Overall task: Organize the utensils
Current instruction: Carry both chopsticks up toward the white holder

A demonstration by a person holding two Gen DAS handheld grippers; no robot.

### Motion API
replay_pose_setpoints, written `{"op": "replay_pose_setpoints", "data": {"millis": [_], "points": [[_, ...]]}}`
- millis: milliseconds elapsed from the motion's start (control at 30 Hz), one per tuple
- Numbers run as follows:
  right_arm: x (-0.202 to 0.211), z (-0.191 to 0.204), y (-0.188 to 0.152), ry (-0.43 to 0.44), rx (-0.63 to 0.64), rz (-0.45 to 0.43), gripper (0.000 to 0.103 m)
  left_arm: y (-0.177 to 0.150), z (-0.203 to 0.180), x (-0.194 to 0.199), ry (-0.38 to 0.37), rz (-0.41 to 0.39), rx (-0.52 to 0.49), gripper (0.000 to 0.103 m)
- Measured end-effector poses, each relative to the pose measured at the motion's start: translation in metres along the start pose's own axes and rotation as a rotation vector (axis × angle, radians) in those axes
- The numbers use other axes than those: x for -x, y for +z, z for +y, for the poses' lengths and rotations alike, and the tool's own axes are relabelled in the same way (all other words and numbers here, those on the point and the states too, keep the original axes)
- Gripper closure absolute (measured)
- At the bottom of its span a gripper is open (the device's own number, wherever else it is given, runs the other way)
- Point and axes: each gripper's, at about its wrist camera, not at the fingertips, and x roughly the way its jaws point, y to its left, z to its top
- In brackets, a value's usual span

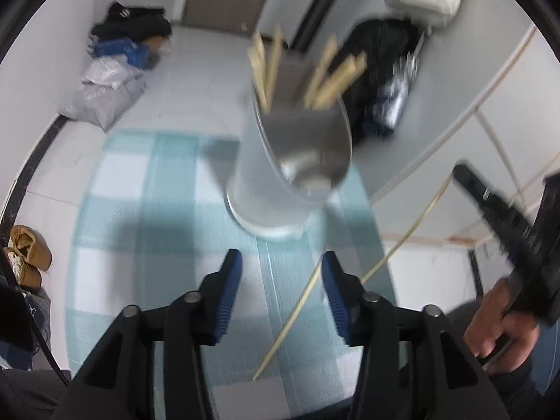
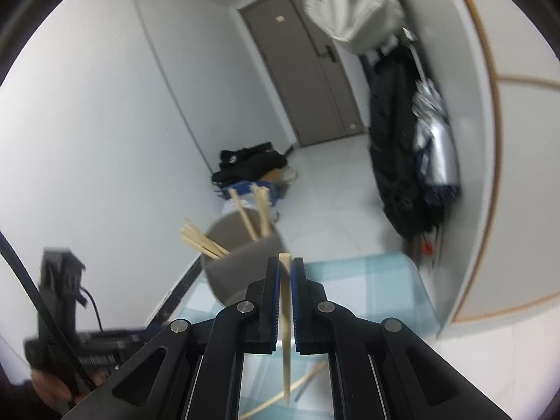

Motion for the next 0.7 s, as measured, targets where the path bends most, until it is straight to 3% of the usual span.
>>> {"op": "replay_pose_setpoints", "data": {"millis": [200,533,633,700], "points": [[0.005,-0.028,-0.009,-0.024,-0.072,0.046,0.097,-0.022,-0.041,-0.052,0.032,0.113,-0.174,0.057],[0.027,-0.077,-0.023,-0.033,-0.200,0.090,0.097,-0.017,-0.085,-0.119,0.111,0.176,-0.344,0.057],[0.029,-0.085,-0.025,-0.035,-0.218,0.098,0.097,-0.016,-0.090,-0.137,0.170,0.196,-0.406,0.057],[0.030,-0.087,-0.025,-0.036,-0.221,0.099,0.097,-0.014,-0.090,-0.140,0.161,0.182,-0.409,0.060]]}}
